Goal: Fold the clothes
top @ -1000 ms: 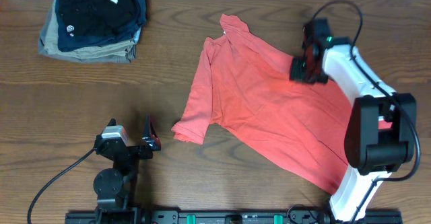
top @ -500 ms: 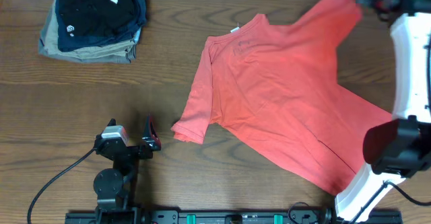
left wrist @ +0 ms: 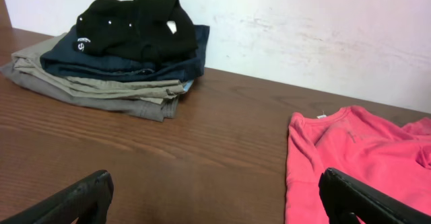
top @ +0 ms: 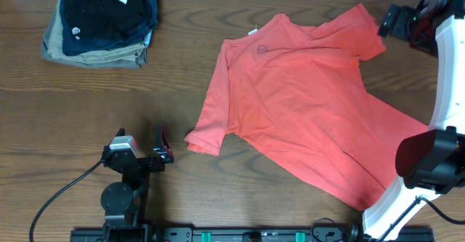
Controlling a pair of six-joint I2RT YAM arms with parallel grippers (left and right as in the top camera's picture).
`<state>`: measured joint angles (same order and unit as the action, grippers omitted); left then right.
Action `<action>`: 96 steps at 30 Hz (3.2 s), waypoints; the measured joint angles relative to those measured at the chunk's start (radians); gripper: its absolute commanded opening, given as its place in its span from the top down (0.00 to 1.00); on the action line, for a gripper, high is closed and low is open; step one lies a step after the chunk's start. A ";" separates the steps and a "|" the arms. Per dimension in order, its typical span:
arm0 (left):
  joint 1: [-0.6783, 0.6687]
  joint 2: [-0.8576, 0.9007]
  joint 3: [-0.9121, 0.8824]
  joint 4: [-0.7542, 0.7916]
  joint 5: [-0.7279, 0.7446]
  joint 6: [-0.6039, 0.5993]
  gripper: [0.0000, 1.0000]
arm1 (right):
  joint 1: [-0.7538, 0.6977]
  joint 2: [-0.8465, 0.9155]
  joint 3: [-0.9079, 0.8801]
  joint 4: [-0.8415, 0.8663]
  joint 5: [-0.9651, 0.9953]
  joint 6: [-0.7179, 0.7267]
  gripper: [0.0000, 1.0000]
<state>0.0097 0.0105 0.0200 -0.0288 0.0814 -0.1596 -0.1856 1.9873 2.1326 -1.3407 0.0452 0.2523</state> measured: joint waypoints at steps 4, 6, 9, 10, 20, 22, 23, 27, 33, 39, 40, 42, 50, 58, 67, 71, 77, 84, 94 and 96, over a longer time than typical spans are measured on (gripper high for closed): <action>0.000 0.000 0.000 0.000 0.000 0.000 0.02 | 0.000 0.000 0.000 -0.118 -0.082 0.005 0.01; 0.000 0.000 0.000 0.000 0.000 0.000 0.02 | 0.000 0.000 0.000 -0.180 -0.073 0.033 0.01; 0.000 0.000 0.000 0.000 0.000 0.000 0.02 | 0.000 0.000 0.000 -0.298 0.031 0.130 0.01; 0.000 0.000 0.000 0.000 0.000 0.000 0.02 | -0.003 0.000 0.000 -0.334 0.070 0.166 0.01; 0.000 0.000 0.000 0.000 0.000 0.000 0.02 | -0.188 -0.006 -0.049 -0.354 0.171 0.301 0.01; 0.000 0.000 0.000 0.000 0.000 0.000 0.02 | -0.248 -0.014 -0.084 -0.353 0.167 0.311 0.01; 0.000 0.000 0.000 0.000 0.000 0.000 0.02 | -0.273 -0.024 -0.112 -0.348 0.165 0.316 0.01; 0.000 0.000 0.000 0.000 0.000 0.000 0.02 | -0.377 -0.106 -0.293 -0.289 0.162 0.343 0.01; 0.000 0.000 0.000 0.000 0.000 0.000 0.02 | -0.478 -0.329 -0.586 -0.092 0.145 0.358 0.01; 0.000 0.000 0.000 0.000 0.000 0.000 0.02 | -0.579 -0.426 -0.818 0.135 0.090 0.366 0.01; 0.000 0.000 0.000 0.000 0.000 0.000 0.02 | -0.592 -0.423 -0.848 0.168 0.075 0.366 0.03; 0.000 0.000 0.000 0.000 0.000 0.000 0.02 | -0.622 -0.410 -0.912 0.241 0.034 0.367 0.20; 0.000 0.000 0.000 0.000 0.000 0.000 0.02 | -0.685 -0.304 -1.003 0.341 -0.046 0.373 0.29; 0.000 0.000 0.000 0.000 0.000 0.000 0.02 | -0.689 -0.214 -1.004 0.381 0.024 0.389 0.37; 0.000 0.000 0.000 0.000 0.000 0.000 0.02 | -0.689 -0.111 -1.003 0.420 0.061 0.403 0.39; 0.000 0.000 0.000 0.000 0.000 0.000 0.02 | -0.689 -0.108 -1.003 0.431 0.060 0.402 0.47; 0.000 0.000 0.000 0.000 0.000 0.000 0.02 | -0.689 -0.103 -1.000 0.463 0.042 0.409 0.64; 0.000 0.000 0.000 0.000 0.000 0.000 0.02 | -0.689 -0.101 -1.001 0.493 0.030 0.412 0.89; 0.000 0.000 0.000 0.000 0.000 0.000 0.02 | -0.689 -0.100 -1.001 0.507 0.028 0.418 0.99; 0.000 0.000 0.000 0.000 0.000 0.000 0.02 | -0.689 -0.100 -1.001 0.506 0.025 0.418 0.99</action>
<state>0.0097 0.0105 0.0200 -0.0288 0.0814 -0.1596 -0.8749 1.8877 1.1320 -0.8345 0.0700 0.6701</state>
